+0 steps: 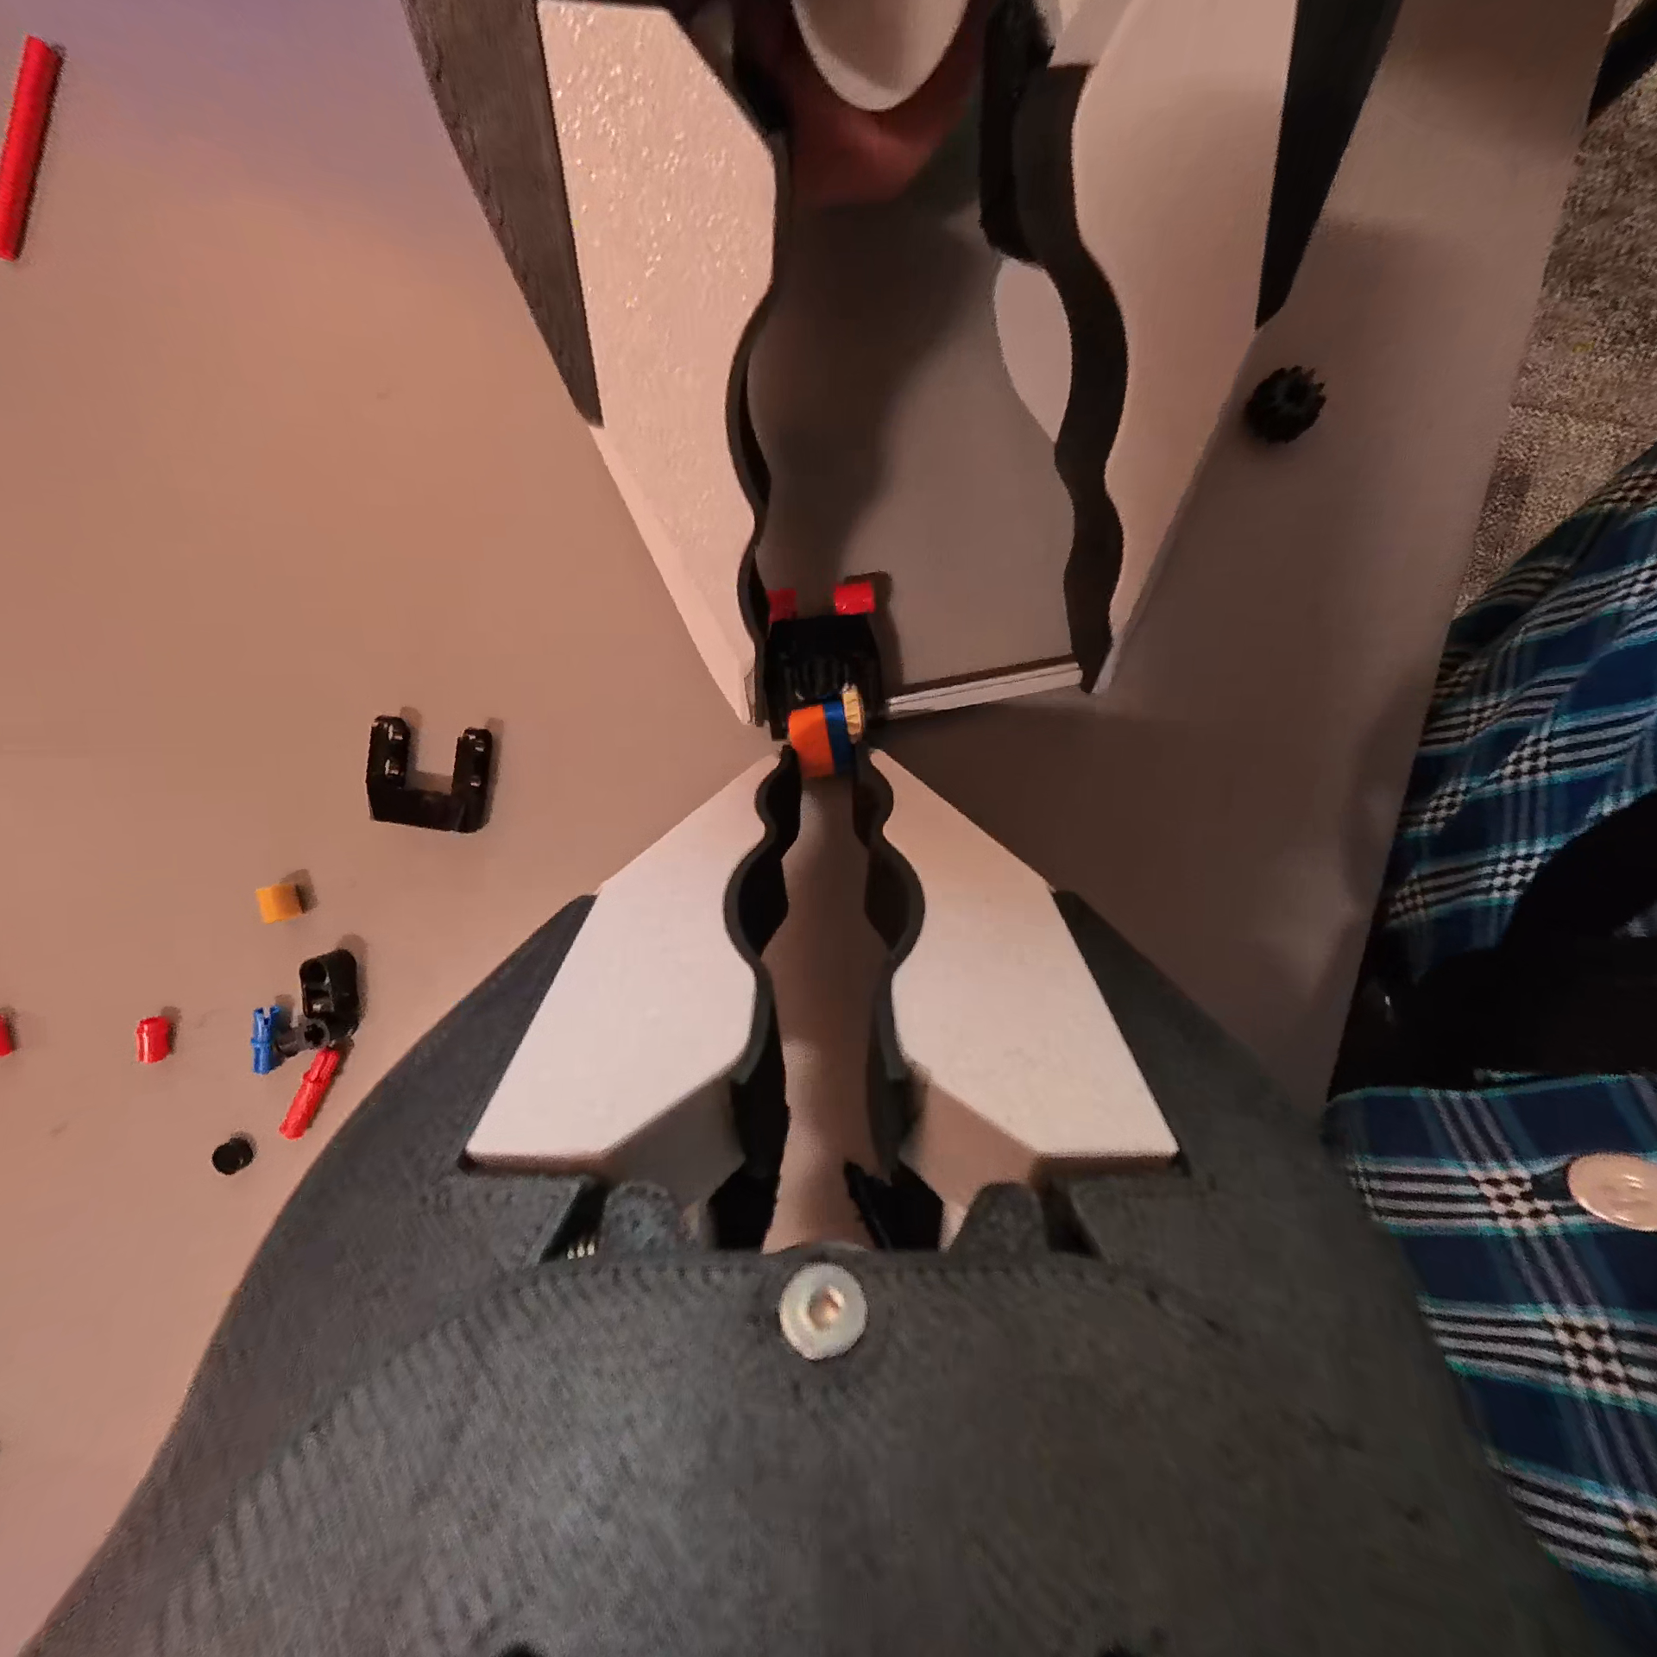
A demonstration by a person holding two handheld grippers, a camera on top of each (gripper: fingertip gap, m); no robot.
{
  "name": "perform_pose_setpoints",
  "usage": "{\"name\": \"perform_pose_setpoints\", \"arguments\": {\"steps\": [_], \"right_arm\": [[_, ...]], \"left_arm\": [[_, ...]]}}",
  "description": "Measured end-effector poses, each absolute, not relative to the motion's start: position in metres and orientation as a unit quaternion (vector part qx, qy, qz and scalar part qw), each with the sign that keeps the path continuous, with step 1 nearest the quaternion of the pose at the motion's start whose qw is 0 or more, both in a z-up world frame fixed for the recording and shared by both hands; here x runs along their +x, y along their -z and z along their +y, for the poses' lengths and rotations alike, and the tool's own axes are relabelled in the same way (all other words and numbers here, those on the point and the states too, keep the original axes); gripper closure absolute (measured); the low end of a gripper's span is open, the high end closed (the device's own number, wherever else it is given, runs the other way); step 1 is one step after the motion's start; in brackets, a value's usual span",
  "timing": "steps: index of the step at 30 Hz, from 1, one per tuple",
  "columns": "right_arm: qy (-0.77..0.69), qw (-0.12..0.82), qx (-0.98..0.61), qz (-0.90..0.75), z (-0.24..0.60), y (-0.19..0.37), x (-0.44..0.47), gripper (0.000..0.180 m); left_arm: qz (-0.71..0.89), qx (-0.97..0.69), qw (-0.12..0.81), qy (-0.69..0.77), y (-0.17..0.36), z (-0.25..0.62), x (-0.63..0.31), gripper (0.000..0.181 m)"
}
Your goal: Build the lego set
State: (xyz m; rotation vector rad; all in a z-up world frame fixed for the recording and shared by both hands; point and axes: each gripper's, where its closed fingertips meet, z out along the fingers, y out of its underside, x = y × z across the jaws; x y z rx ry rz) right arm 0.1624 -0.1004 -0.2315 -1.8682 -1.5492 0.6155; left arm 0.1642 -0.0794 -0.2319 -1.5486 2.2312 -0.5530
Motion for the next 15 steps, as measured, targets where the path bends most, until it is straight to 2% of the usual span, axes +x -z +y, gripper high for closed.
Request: {"name": "perform_pose_setpoints", "arguments": {"steps": [15], "right_arm": [[-0.227,0.318,-0.706,-0.59,-0.1006,0.2314,0.1611,0.115]], "left_arm": [[0.805,-0.529,0.186,0.193,0.2312,-0.081,0.1665,0.171]]}}
